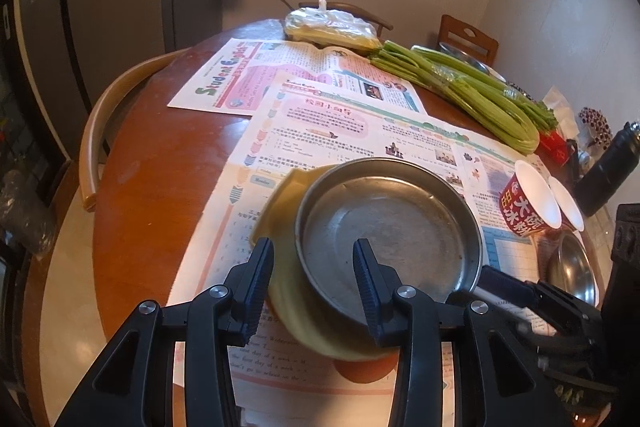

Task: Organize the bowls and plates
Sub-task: 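Lower the steel pan onto the yellow plate and open the left tool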

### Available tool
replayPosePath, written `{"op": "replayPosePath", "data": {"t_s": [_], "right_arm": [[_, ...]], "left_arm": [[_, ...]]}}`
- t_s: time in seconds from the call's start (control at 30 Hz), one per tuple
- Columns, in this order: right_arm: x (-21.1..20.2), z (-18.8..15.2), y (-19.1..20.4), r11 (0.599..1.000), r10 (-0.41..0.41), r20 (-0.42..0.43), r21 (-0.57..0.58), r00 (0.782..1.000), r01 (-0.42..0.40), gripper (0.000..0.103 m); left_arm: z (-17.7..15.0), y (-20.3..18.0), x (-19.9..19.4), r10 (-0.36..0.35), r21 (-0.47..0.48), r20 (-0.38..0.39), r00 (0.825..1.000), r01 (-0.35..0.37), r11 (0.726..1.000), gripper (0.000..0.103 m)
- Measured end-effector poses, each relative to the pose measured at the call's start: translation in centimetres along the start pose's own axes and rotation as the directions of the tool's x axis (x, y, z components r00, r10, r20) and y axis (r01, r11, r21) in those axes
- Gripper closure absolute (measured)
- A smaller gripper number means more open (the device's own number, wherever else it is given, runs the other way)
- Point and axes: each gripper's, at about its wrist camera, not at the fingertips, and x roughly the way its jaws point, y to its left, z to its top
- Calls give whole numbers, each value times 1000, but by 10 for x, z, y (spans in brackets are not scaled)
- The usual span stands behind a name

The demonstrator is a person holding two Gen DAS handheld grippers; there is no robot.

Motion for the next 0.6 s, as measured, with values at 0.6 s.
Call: {"op": "replayPosePath", "data": {"t_s": [0.6], "right_arm": [[23, 4, 14, 997, -14, -25, -82, 1000, 11, 43]], "left_arm": [[-5, 35, 14, -44, -109, -55, 997, 38, 993, 50]]}}
